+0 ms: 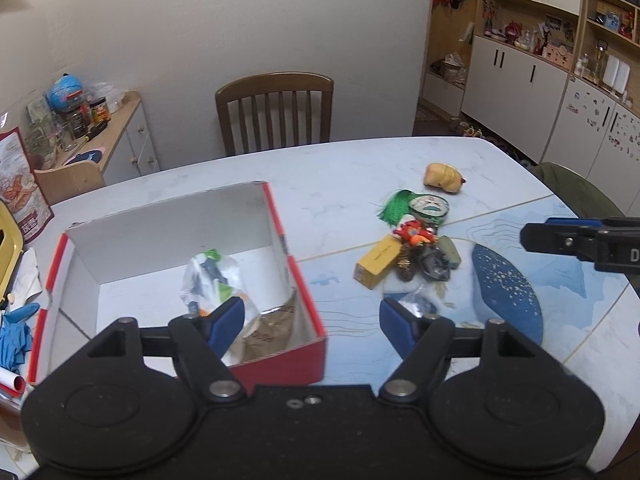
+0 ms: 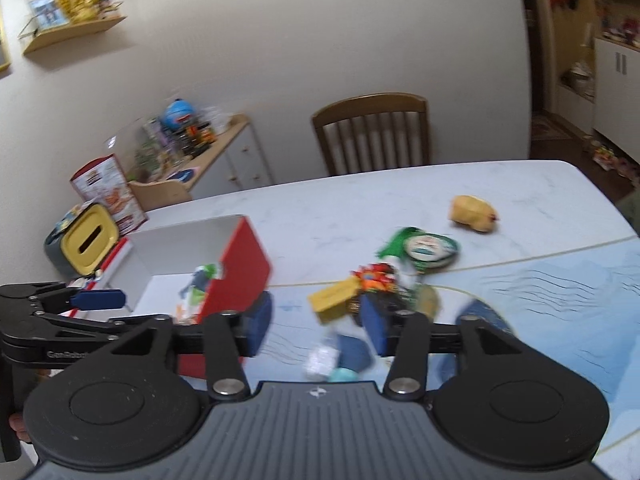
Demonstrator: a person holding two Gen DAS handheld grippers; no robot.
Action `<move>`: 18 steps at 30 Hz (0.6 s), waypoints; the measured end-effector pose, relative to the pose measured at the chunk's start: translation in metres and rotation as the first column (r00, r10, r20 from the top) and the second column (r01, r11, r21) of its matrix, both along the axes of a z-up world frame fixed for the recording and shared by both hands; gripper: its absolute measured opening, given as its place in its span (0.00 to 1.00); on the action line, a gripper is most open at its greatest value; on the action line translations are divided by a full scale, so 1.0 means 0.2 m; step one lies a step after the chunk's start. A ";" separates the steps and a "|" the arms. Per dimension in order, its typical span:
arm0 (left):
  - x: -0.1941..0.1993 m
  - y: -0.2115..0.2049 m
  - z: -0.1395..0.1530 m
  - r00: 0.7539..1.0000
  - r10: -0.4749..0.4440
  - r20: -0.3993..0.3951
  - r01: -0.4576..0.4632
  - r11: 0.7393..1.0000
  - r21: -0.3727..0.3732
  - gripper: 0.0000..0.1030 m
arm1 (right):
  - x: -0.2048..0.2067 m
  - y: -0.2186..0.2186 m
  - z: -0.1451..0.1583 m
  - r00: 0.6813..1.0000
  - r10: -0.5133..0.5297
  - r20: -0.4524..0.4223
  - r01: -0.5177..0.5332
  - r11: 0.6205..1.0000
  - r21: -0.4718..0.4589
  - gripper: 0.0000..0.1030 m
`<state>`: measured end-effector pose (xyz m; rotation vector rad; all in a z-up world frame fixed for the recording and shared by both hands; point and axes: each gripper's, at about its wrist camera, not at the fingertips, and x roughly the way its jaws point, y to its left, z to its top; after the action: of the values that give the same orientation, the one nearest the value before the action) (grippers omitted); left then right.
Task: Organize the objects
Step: 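Move both grippers back over the pile of items on the table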
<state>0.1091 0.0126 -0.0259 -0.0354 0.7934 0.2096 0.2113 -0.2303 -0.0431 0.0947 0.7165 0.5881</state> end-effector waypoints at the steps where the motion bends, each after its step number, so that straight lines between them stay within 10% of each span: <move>1: 0.01 -0.02 0.00 1.000 -0.003 0.000 0.003 1.000 0.002 0.76 | 0.00 -0.03 -0.01 1.000 -0.010 0.002 0.010 1.000 -0.005 0.54; 18: 0.17 -0.21 -0.16 0.999 -0.002 -0.041 -0.001 0.998 -0.068 1.00 | 0.01 -0.19 -0.20 0.995 0.103 -0.005 -0.103 0.989 -0.103 0.72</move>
<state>0.1437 -0.0301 -0.0574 -0.0950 0.8416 0.1830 0.2128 -0.2678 -0.0822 -0.0387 0.7534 0.6481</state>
